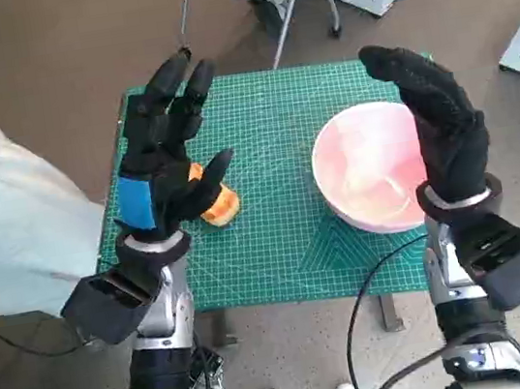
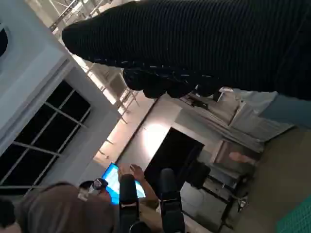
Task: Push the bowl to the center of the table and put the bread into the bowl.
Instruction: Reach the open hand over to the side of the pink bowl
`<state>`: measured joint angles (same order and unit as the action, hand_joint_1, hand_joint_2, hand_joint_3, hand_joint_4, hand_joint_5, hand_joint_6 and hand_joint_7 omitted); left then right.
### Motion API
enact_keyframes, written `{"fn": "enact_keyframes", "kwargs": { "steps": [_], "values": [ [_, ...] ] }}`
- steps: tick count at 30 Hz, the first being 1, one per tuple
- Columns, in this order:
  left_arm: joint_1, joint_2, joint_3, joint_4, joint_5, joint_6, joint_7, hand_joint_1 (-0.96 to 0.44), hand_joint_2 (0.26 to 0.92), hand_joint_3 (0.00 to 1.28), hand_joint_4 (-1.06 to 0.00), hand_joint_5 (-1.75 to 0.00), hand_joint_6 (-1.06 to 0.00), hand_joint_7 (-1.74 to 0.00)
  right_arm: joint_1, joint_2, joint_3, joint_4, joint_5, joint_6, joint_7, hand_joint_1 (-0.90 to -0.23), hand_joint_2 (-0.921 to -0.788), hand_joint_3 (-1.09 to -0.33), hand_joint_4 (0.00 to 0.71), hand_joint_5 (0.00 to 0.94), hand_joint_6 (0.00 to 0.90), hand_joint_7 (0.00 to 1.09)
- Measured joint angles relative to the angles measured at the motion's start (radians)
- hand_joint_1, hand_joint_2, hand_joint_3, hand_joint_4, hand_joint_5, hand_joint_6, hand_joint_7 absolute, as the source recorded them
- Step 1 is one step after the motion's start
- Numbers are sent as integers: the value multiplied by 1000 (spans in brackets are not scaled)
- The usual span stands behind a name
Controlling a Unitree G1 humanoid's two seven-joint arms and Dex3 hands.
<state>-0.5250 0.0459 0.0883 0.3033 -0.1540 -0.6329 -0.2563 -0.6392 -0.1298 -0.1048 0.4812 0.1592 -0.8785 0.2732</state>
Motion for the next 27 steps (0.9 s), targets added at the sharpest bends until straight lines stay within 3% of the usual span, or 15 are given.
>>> {"fn": "enact_keyframes", "kwargs": {
  "steps": [17, 27],
  "values": [
    [0, 25, -1, 30, 84, -39, 55, -286, 921, 238, -411, -13, -212, -508, 0, 0, 1, 19, -1, 0, 0, -545, -921, -797, 339, 0, 7, 772],
    [0, 51, -3, 32, 344, -64, 239, -307, 921, 218, -409, -10, -189, -502, 0, 0, 1, 28, -2, -1, 0, -547, -921, -797, 338, 0, 4, 777]
  ]
}}
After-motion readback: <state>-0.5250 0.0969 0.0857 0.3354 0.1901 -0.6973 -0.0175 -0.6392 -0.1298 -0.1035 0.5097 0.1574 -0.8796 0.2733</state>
